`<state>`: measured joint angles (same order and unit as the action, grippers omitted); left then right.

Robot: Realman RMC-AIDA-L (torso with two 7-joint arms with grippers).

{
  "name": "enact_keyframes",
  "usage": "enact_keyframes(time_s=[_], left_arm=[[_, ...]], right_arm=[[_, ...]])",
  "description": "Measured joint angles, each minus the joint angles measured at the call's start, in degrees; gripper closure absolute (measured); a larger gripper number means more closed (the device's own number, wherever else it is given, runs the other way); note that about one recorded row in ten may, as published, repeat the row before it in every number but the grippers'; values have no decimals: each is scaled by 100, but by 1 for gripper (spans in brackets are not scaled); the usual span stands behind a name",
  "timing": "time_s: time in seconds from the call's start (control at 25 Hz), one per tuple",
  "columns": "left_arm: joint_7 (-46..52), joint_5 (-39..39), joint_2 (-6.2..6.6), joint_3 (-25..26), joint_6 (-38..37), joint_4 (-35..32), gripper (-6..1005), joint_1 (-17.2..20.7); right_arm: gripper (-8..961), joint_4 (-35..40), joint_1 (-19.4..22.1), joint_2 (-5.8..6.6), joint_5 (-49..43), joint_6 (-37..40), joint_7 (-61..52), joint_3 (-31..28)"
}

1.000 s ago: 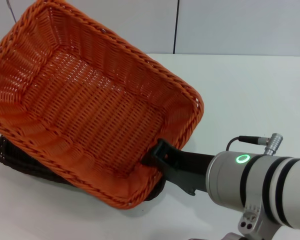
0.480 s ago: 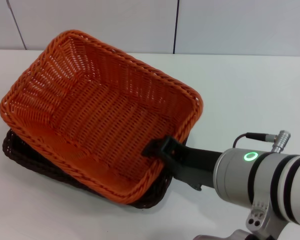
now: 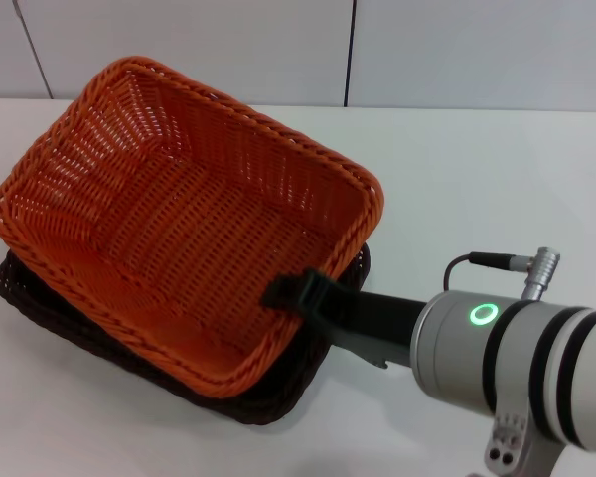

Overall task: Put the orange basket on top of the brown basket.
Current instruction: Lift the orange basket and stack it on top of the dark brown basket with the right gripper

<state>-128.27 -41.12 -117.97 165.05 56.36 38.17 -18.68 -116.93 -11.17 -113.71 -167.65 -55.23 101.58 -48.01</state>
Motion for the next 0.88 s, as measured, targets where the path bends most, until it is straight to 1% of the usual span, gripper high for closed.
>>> enact_keyframes(time_s=[0.12,0.2,0.24,0.32,0.36,0.4,0.44,0.48,0.52,0.56,0.68,0.76,0.88], left_arm=[[-4,62,2,1,26,-15,397,20],[-7,80,3,1,67,-16,397,25],[-7,102,2,1,89,-16,397,27],[-7,128,-2,1,108,-19,397,28],[-6,174,-5,2,121,-44,397,29],[-6,174,-5,2,121,-44,397,29],[-5,191,-3,1,133,-76,397,27],[-4,196,-2,0,142,-97,397,26],[-4,199,0,1,162,-118,397,27],[-4,199,2,1,209,-144,397,30],[-4,199,4,0,271,-184,397,48],[-3,202,6,1,298,-188,397,61],[-6,204,12,1,314,-191,397,66]], right_arm=[[533,-12,159,-34,-6,166,329,69],[532,19,790,-241,-7,726,1341,-3],[532,19,790,-241,-7,726,1341,-3],[532,64,1454,-487,-5,1196,2300,-83],[532,87,1862,-576,7,1623,2912,-106],[532,87,1862,-576,7,1623,2912,-106],[531,91,1945,-576,15,1787,3077,-103],[531,117,1901,-563,21,1890,3083,-102],[531,199,1759,-536,35,2050,2822,-123],[531,255,1707,-527,37,2135,2648,-135],[530,352,1674,-519,40,2293,2433,-132],[530,448,1691,-519,59,2578,2262,-84],[530,465,1702,-518,96,2770,2170,-30]])
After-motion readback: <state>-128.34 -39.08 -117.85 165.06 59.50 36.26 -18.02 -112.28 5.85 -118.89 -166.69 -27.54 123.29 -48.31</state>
